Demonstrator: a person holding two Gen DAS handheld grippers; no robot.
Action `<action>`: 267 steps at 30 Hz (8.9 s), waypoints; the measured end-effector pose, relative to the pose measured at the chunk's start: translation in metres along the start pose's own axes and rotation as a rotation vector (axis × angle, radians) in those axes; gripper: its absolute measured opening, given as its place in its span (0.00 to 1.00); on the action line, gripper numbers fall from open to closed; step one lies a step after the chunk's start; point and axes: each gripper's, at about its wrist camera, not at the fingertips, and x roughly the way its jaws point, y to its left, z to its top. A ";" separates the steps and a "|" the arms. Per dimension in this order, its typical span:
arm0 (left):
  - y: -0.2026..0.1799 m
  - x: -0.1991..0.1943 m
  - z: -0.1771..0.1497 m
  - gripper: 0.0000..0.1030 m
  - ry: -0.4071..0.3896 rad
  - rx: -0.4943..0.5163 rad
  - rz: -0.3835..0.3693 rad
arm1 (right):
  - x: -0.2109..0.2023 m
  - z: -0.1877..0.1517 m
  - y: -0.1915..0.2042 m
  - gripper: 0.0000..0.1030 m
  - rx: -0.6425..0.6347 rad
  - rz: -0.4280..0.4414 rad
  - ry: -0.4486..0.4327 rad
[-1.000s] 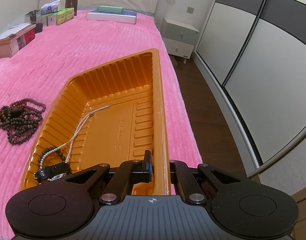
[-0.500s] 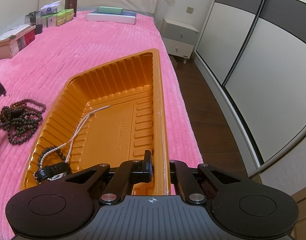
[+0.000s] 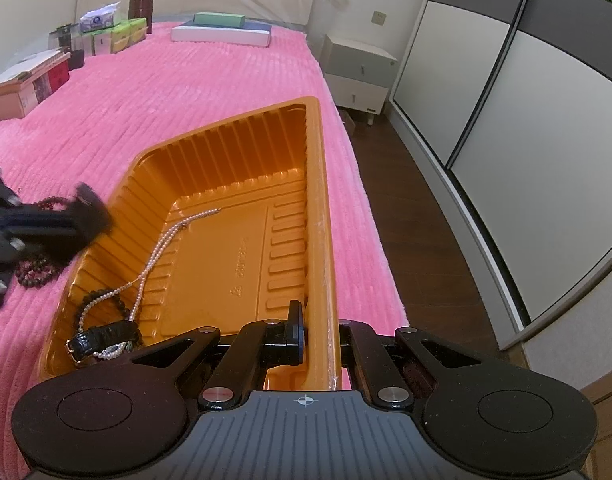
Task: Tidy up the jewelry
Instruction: 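Carry the leather bracelet into the orange tray and open the left tool, then pinch the small white bead off the bedspread with the left tool, then carry the white bead into the tray and open the left tool, then grasp the long dark bead necklace in the pile with the left tool, then lift the dark bead necklace high off the bedspread with the left tool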
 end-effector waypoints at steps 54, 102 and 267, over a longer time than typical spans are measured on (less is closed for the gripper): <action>0.104 -0.096 -0.180 0.24 0.219 -0.547 0.446 | 0.014 0.000 -0.004 0.03 -0.027 0.015 0.041; 0.080 -0.057 -0.075 0.07 0.026 -0.477 0.230 | 0.018 0.000 -0.007 0.03 -0.022 0.031 0.053; 0.184 -0.235 0.162 0.06 -0.204 0.184 0.336 | 0.006 0.009 -0.007 0.04 -0.091 0.031 0.024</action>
